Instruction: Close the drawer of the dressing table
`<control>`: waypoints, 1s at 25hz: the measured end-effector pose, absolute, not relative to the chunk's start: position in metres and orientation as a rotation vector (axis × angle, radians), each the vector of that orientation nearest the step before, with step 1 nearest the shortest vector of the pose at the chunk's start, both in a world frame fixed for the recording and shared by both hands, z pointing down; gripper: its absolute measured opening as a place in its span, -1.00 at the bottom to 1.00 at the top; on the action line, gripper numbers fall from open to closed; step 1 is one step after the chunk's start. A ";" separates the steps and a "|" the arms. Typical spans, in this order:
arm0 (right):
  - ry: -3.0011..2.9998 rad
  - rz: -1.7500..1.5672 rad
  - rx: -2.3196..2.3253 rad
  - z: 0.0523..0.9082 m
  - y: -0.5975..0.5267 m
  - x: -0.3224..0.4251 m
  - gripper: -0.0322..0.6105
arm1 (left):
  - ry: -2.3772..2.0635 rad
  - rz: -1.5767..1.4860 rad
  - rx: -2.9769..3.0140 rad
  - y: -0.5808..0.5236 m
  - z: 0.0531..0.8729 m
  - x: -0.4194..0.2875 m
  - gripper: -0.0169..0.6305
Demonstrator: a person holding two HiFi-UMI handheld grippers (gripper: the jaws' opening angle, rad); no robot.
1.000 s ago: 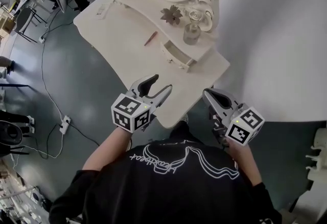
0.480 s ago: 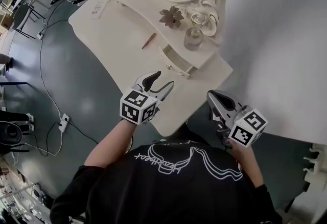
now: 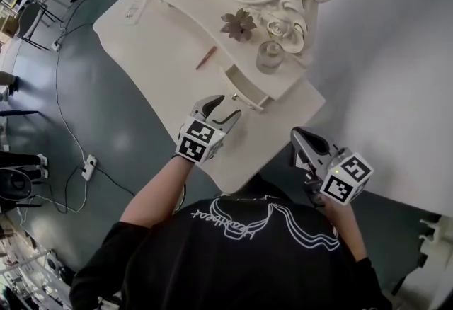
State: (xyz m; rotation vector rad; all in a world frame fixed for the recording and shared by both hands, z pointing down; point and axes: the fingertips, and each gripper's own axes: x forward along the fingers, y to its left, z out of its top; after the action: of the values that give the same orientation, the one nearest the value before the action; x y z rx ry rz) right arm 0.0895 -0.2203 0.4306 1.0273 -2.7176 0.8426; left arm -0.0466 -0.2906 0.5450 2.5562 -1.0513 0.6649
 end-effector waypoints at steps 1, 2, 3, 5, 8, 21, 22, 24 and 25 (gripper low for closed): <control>-2.716 0.846 1.026 0.432 -0.221 0.090 -0.89 | -1.051 0.675 2.555 -0.293 0.548 -0.046 -0.20; -2.714 0.849 1.025 0.433 -0.222 0.091 -0.89 | -1.049 0.684 2.553 -0.295 0.551 -0.046 -0.21; -2.712 0.850 1.025 0.433 -0.224 0.092 -0.89 | -1.046 0.692 2.550 -0.297 0.554 -0.046 -0.21; -2.708 0.853 1.028 0.434 -0.227 0.094 -0.89 | -1.047 0.709 2.543 -0.301 0.559 -0.045 -0.21; -2.711 0.869 1.034 0.434 -0.233 0.097 -0.89 | -1.048 0.734 2.526 -0.307 0.567 -0.044 -0.23; -2.696 0.883 1.037 0.441 -0.245 0.100 -0.89 | -1.036 0.748 2.536 -0.316 0.574 -0.042 -0.63; -2.695 0.887 1.039 0.441 -0.245 0.100 -0.89 | -1.037 0.745 2.537 -0.316 0.574 -0.042 -0.63; -2.693 0.891 1.046 0.441 -0.244 0.101 -0.89 | -1.038 0.743 2.541 -0.316 0.574 -0.041 -0.63; -2.692 0.883 1.048 0.440 -0.243 0.101 -0.89 | -1.039 0.744 2.544 -0.315 0.574 -0.041 -0.63</control>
State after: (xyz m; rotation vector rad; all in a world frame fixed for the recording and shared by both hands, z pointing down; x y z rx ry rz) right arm 0.1005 -0.2428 0.4404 1.0485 -2.6917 0.8825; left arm -0.0413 -0.3153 0.5739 2.5436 -1.0385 0.7442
